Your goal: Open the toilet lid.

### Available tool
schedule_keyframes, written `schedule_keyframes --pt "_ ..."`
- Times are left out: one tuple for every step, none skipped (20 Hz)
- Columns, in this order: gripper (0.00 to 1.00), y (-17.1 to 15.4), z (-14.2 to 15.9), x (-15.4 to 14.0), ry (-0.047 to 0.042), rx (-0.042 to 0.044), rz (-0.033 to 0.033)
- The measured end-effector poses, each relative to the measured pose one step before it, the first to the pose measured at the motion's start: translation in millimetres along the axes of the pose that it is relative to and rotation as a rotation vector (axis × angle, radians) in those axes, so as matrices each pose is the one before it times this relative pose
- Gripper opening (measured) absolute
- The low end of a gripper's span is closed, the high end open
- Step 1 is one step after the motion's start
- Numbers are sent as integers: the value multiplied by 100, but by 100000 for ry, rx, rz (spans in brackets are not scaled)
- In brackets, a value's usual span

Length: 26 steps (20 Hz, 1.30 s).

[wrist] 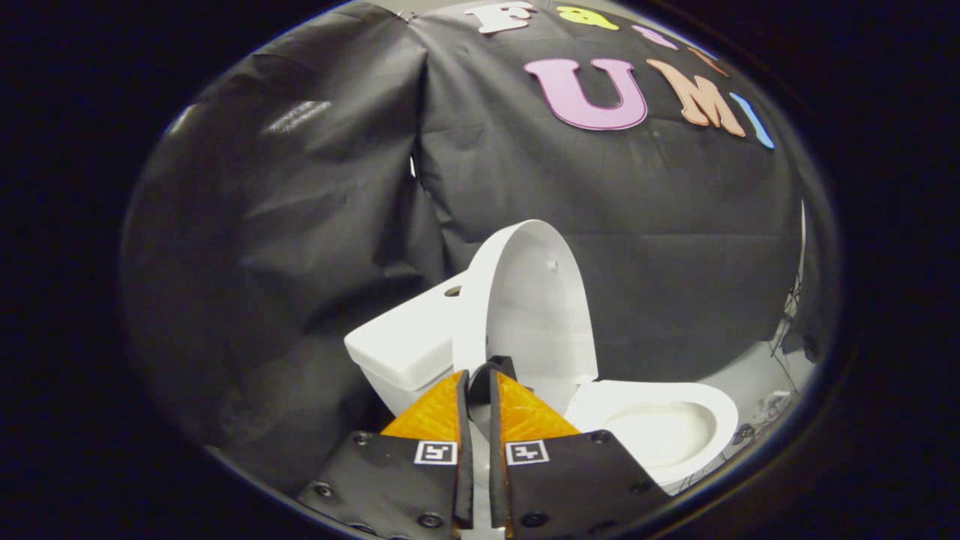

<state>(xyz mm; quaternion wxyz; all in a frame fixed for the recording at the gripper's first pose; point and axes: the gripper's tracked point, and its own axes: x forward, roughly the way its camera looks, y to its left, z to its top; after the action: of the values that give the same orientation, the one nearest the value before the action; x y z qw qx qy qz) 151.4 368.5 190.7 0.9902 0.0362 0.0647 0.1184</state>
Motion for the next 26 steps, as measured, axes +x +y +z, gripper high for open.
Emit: schedule_keyframes --pt "9 -38 -32 47 -329 -252 -241" --pt "10 28 78 53 -340 -303 -136" --pt "11 103 -53 64 -259 -287 29" --pt "11 114 -13 33 -194 -242 10" --pt "12 174 16 49 -211 73 731" --pt "13 112 -258 -55 609 176 -19" --pt "14 -127 157 -92 -367 436 234" --pt "13 -183 88 -105 -651 616 256" --pt "15 36 -11 64 -637 892 614" --pt "17 54 -103 134 100 1102 1196" --pt "19 225 6 -213 -61 534 1673" --pt "20 15 -173 -142 -156 -258 1331" --pt "23 -142 164 -576 -1187 -1460 526" --pt "25 -671 210 -611 -1676 -2566 -1266" --pt "31 -752 262 -373 -1546 -1731 -597" --pt "36 -1339 79 -701 -1050 -1758 -2917" --pt "41 -1106 38 -531 -1435 -1171 -1892" --pt "46 -1313 -13 -488 -756 -311 -1869" --pt "51 -1350 113 -442 -670 848 -1854" --pt "56 -1224 138 -455 -62 1184 -955" --pt "61 -1231 -143 -564 287 930 -981" --pt "67 -1383 -14 -548 -92 234 -1845" --pt "72 -1572 78 -481 -312 12 -2189" --pt "72 -1338 -48 -436 162 -112 -1258" --pt "72 -1064 -202 -532 114 275 -1420" --pt "72 -1005 -8 -375 237 152 -852"
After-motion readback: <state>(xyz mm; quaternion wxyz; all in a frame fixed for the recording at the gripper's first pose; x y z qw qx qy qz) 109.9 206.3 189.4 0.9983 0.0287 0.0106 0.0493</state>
